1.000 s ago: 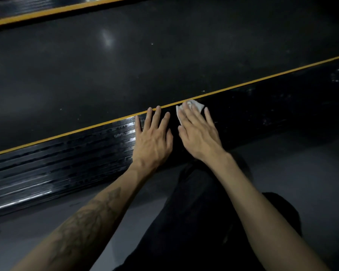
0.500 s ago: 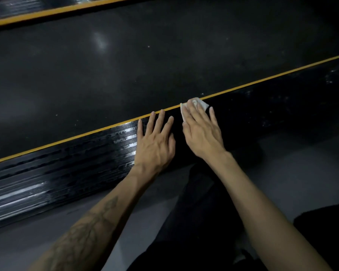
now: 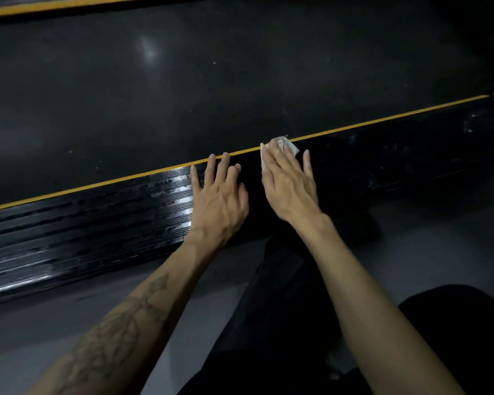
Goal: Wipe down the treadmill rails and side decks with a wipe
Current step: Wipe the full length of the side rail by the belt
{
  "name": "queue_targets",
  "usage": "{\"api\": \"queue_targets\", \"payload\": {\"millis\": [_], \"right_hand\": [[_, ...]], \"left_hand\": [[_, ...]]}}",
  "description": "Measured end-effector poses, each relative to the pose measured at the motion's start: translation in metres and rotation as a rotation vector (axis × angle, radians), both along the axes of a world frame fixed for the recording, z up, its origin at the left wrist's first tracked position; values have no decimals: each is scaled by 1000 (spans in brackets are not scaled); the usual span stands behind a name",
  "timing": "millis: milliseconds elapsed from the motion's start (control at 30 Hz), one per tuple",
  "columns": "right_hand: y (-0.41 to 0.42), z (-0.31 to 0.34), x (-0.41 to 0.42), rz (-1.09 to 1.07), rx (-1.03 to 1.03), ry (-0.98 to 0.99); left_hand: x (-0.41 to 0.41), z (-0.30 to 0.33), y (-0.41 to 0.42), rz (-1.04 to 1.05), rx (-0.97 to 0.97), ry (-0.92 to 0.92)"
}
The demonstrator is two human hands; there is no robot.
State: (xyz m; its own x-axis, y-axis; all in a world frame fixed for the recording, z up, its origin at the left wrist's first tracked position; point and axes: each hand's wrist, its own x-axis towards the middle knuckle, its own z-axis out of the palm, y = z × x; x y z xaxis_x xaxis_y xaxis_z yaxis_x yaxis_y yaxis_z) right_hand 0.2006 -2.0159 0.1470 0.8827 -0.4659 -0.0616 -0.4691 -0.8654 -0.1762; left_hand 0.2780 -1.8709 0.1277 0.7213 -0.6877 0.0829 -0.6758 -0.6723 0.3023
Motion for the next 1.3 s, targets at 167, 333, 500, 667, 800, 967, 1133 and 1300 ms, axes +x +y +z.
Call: {"api": "queue_targets", "payload": {"millis": [167, 333, 500, 667, 800, 967, 1133, 1300], "right_hand": [[24, -7, -23, -68, -49, -10], [11, -4, -21, 86, -31, 12], [-3, -3, -37, 16, -62, 19], [9, -2, -34, 80, -36, 10], [-9, -3, -30, 94, -44, 1], [15, -9, -36, -5, -21, -22], [-11, -6, -30, 104, -11, -45], [-3, -15, -51, 3, -47, -87]], "left_hand": [[-5, -2, -4, 18, 17, -24], [-6, -4, -2, -72, 10, -65], [-7, -1, -2, -88, 43, -77], [-8, 0, -8, -46, 21, -55], [-13, 2, -15, -18, 39, -28], [-16, 3, -17, 4, 22, -51], [-17, 0, -18, 7, -9, -56], [-17, -1, -19, -3, -2, -75]]}}
